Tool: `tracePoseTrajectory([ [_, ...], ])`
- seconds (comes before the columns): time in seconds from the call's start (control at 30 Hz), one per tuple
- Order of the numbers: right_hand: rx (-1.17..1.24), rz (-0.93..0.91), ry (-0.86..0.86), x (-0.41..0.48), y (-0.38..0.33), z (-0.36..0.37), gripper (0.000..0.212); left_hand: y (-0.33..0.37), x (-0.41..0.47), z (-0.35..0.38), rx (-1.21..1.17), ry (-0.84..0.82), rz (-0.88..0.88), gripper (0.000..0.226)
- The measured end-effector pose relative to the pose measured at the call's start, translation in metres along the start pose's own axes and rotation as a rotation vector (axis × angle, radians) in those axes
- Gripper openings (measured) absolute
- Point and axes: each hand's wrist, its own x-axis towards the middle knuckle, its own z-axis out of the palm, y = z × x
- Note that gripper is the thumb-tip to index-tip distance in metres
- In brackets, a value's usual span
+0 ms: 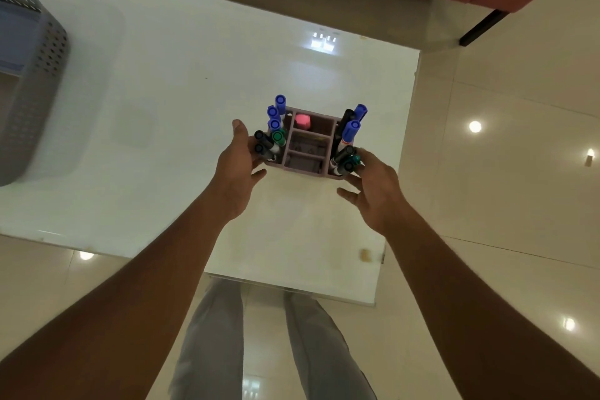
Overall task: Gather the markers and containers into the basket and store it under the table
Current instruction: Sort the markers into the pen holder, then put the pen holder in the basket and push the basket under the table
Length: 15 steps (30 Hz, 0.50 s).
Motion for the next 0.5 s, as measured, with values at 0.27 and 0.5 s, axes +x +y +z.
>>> tracePoseTrajectory([
  [0.27, 0.107, -0.039, 0.071, -0.011, 0.021, 0.027, 0.031, 0.006, 0.002, -0.014, 0.177, -0.097, 0.065, 0.025],
  [0.5, 0.086, -0.106, 0.087, -0.061, 0.048, 0.079, 0.029, 0.021, -0.019, -0.082, 0.209, -0.152, 0.064, 0.023],
])
